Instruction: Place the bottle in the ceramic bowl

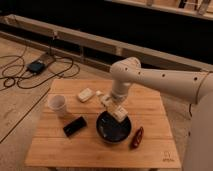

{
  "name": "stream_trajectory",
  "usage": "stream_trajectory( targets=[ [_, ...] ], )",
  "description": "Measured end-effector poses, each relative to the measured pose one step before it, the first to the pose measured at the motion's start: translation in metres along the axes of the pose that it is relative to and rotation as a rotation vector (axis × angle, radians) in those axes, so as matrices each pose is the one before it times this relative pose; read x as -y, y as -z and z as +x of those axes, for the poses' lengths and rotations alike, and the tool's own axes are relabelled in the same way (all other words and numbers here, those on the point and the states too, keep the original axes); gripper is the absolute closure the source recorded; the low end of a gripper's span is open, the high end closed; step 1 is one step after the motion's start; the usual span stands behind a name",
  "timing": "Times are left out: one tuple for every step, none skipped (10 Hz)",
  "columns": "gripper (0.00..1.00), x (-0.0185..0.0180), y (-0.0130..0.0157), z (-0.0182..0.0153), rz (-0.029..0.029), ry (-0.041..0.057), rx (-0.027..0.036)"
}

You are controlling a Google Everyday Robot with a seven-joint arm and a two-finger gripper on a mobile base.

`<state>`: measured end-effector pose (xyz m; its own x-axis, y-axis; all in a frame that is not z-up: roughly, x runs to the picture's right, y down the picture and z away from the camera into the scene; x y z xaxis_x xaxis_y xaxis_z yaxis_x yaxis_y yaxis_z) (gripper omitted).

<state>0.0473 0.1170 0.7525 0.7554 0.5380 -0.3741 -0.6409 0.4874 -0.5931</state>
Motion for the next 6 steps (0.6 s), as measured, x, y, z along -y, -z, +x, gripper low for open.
stream_trajectory(
  targets=[
    [0.85,-0.00750,-0.00556,-0.00039,-0.00530,0.00709,0.00646],
    [0.85,-0.00656,-0.00432,-0.00104,-0.00630,0.00780,0.00500],
    [0.85,-0.00726,-0.00776,0.00148,-0.01012,0.01024,0.00318],
    [0.82,-0.00559,-0.00636,0.00201,-0.00952,0.00847,0.00466],
    [0.75,-0.00295,-0.00429,0.00217,-0.00660,0.00737,0.00278],
    [0.63,-0.00208,-0.00540,0.00296,-0.00692,0.00774,0.00159]
  ],
)
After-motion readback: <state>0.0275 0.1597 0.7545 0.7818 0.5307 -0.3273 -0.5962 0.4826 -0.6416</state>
